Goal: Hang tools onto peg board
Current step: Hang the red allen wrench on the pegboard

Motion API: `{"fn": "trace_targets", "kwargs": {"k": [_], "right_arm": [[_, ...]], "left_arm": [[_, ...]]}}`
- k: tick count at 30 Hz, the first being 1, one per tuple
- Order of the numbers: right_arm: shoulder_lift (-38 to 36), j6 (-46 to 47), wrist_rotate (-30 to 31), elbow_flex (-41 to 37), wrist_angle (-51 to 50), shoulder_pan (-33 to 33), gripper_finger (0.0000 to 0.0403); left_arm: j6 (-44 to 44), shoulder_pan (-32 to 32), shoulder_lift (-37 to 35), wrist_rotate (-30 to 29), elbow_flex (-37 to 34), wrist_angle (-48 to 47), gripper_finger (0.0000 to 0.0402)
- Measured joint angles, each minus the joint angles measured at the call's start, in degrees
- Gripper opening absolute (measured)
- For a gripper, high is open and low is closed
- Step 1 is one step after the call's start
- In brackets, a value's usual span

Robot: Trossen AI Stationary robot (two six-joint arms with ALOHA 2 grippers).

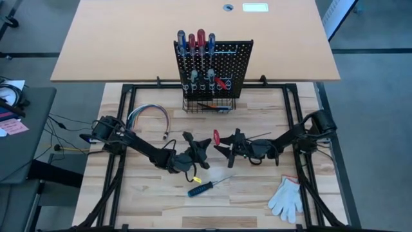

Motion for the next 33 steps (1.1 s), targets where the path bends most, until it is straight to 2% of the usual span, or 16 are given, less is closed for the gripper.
{"fn": "trace_targets", "kwargs": {"k": [3, 8, 13, 23, 30, 33], "right_arm": [[0.00, 0.23, -1.08, 0.00, -0.02, 0.15, 0.0173], [-0.04, 3.61, -1.35, 0.00, -1.76, -0.34, 0.0219], [-0.02, 4.90, -1.72, 0.00, -1.44, -1.36, 0.0250], [-0.07, 3.64, -3.42, 0.00, 2.01, -1.38, 0.0203], [-0.07, 7.60, -3.95, 0.00, 0.20, -2.25, 0.0214], [-0.07, 7.74, -3.97, 0.00, 0.12, -2.80, 0.0206]], "left_arm": [[2.96, -0.25, 0.00, -2.22, 0.07, -0.17, 0.0000], [9.17, -1.54, 0.00, -7.93, 0.07, -0.13, 0.0000], [10.36, -2.01, 0.00, -8.30, 0.07, 0.02, 0.0000], [10.82, -2.10, 0.00, -7.61, 0.07, -0.16, 0.0000], [13.39, -2.27, 0.00, -7.77, 0.07, -0.24, 0.0000], [13.29, -2.27, 0.00, -7.76, 0.07, -0.22, 0.0000]]}}
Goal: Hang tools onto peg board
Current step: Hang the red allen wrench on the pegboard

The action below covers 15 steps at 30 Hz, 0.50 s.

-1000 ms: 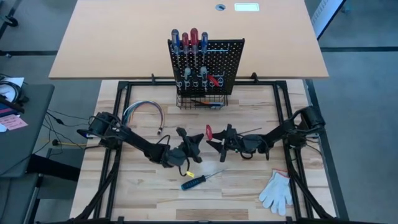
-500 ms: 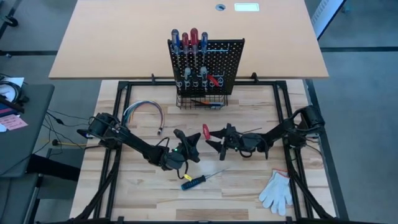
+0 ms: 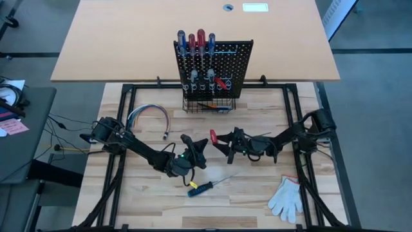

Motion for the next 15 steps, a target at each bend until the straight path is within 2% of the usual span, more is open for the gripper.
{"fn": "trace_targets", "kwargs": {"k": [3, 10, 15], "right_arm": [[0.00, -1.50, 0.00, 0.00, -0.09, -0.08, 0.0169], [0.00, -2.89, -0.17, 0.00, -0.23, -0.15, 0.0053], [-0.32, -6.82, -0.07, -0.18, -0.90, 0.55, 0.0041]], "left_arm": [[-0.03, 0.00, 0.00, 0.00, 0.00, 0.00, 0.0000], [-1.35, 0.09, 0.00, -0.14, 0.00, -0.09, 0.0000], [-1.71, 0.55, -0.07, 2.08, 0.00, -3.91, 0.0009]]}}
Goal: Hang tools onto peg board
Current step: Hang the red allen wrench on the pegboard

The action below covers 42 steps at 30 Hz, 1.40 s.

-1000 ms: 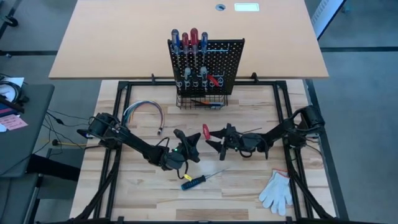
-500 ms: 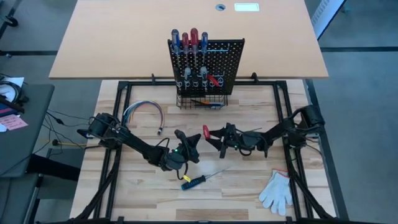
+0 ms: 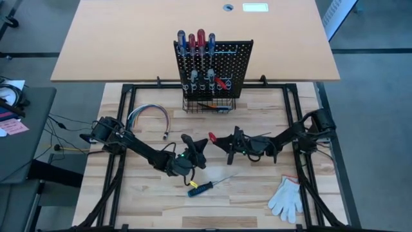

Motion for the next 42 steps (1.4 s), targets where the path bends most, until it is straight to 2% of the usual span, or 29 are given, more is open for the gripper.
{"fn": "trace_targets", "kwargs": {"k": [2, 4, 6, 9, 12, 14, 17, 21, 25, 30, 35, 42], "right_arm": [[-2.02, -0.94, -0.15, -0.52, -1.82, 0.15, 0.0041], [-6.16, -0.96, -0.02, -0.61, -7.07, 0.23, 0.0041], [-11.88, -0.99, 1.91, -0.24, -16.14, 0.20, 0.0041], [-21.83, -4.04, 4.97, 3.70, -35.31, -0.44, 0.0041], [-30.48, -8.14, 8.10, 14.38, -59.15, -1.92, 0.0041], [-33.10, -9.62, 11.01, 23.94, -76.05, -3.66, 0.0041], [-32.48, -10.18, 15.93, 38.43, -96.50, -6.95, 0.0041], [-27.61, -13.42, 17.02, 54.67, -112.09, -13.24, 0.0041], [-21.51, -19.24, 15.23, 64.95, -120.08, -18.38, 0.0041], [-15.92, -20.43, 6.32, 71.86, -127.14, -23.85, 0.0041], [-11.61, -20.73, 5.88, 72.59, -132.17, -26.66, 0.0041], [-10.05, -21.89, 4.69, 72.74, -132.47, -28.04, 0.0041]], "left_arm": [[-0.46, 0.14, -0.02, 0.68, 0.13, -2.38, 0.0028], [-2.11, 0.16, -0.07, -1.24, 0.14, -5.80, 0.0055], [-4.50, 0.22, 0.02, -3.93, 0.06, -10.57, 0.0086], [-12.46, -0.40, 0.02, -5.19, 0.04, -21.25, 0.0128], [-24.43, -1.32, 0.04, -2.92, 0.01, -31.97, 0.0156], [-32.35, -1.43, 0.04, -0.70, 0.02, -36.58, 0.0166], [-37.22, -1.42, 0.04, 1.74, 0.00, -39.93, 0.0170], [-36.88, -1.51, 0.04, 2.71, 0.00, -39.96, 0.0167], [-36.74, -1.46, 0.04, 2.69, -0.02, -40.17, 0.0165], [-36.72, -1.46, 0.04, 2.68, -0.02, -40.12, 0.0164], [-36.85, -1.46, 0.04, 2.87, -0.04, -40.09, 0.0164], [-36.98, -1.46, 0.04, 2.99, -0.04, -40.09, 0.0164]]}}
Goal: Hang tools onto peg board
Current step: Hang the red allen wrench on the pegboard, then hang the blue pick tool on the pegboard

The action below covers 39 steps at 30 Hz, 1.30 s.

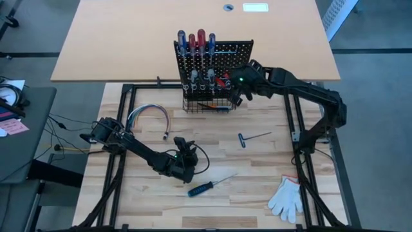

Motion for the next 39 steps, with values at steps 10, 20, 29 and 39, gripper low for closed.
{"fn": "trace_targets", "kwargs": {"k": [10, 20, 29, 39], "right_arm": [[-0.06, 0.41, -8.31, 0.00, 0.81, -4.64, 0.0042], [-0.06, 0.56, -9.35, -0.02, 1.66, -6.63, 0.0079], [-0.06, 0.38, -9.34, -0.02, 3.06, -6.70, 0.0133], [-2.78, -4.94, -9.34, -0.09, 0.44, -3.60, 0.0205]], "left_arm": [[-0.13, 0.00, 0.00, 1.03, 0.00, 0.04, 0.0164], [-0.13, 0.00, 0.00, 1.03, 0.00, 0.04, 0.0164], [-0.13, -0.01, 0.00, 1.01, 0.00, 0.04, 0.0164], [-0.13, -0.02, 0.00, 0.98, 0.00, -0.10, 0.0164]]}}
